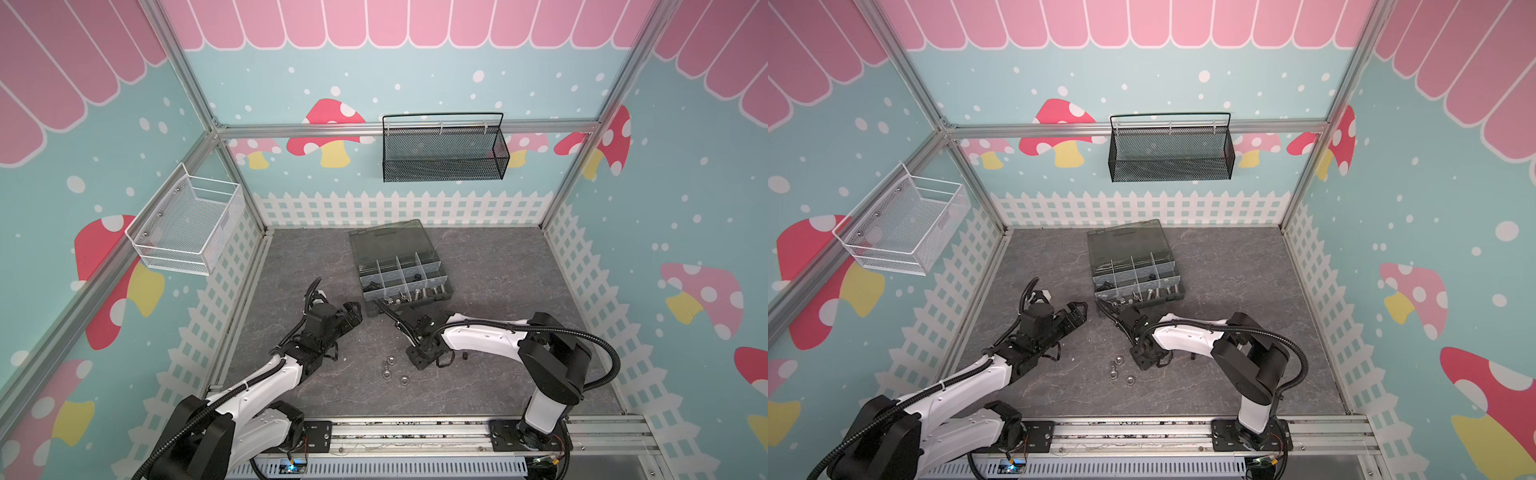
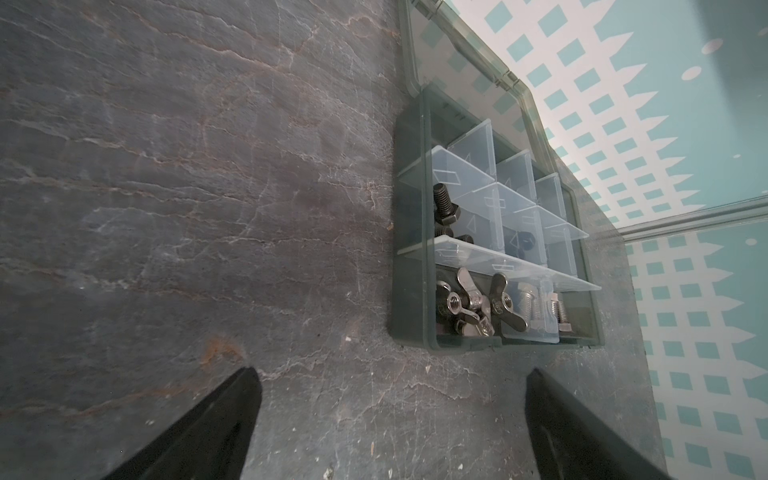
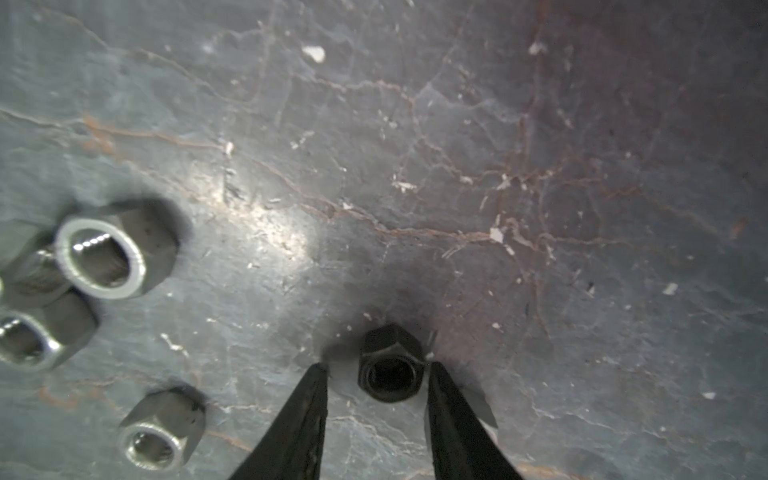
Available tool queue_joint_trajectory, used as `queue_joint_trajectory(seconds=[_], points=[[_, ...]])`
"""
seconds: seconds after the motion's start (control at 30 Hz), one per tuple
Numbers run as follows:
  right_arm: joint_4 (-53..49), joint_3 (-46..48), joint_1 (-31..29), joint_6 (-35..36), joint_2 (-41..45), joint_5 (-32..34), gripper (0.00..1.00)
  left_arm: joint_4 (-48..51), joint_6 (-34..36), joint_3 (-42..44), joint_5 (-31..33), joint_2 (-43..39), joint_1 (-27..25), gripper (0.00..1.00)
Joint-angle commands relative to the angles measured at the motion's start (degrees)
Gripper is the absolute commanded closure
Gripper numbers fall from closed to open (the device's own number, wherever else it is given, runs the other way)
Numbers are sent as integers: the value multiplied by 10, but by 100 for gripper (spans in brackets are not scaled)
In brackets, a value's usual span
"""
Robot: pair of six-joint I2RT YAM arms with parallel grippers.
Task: Sort the screws and nuts into containers
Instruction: 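Move the right gripper back down to the loose nuts, then grasp a third black hex nut with the right gripper, then carry the black nut with the right gripper over the organizer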
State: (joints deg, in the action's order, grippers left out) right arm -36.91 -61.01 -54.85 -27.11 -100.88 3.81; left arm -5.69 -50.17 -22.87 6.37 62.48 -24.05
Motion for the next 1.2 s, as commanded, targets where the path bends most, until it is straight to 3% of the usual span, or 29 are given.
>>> queue_joint_trajectory(seconds=[0.0,0.33,0.57,0.87,1.03,1.17], points=[[-14,9,-4,-1,-11,24,58,-6,-7,0,2,1,3,1],[-5,8,-3,-2,-34,35,66,-6,-7,2,2,-2,3,1],[-3,3,-3,1,-43,35,78,-4,-6,2,2,-4,3,1],[-3,-12,-3,1,-21,27,88,-6,-6,-2,1,0,3,0],[-2,-28,7,-2,3,30,99,-6,-6,-5,-2,5,3,1],[0,-39,26,-10,24,42,98,-7,-7,-5,-2,7,3,1]])
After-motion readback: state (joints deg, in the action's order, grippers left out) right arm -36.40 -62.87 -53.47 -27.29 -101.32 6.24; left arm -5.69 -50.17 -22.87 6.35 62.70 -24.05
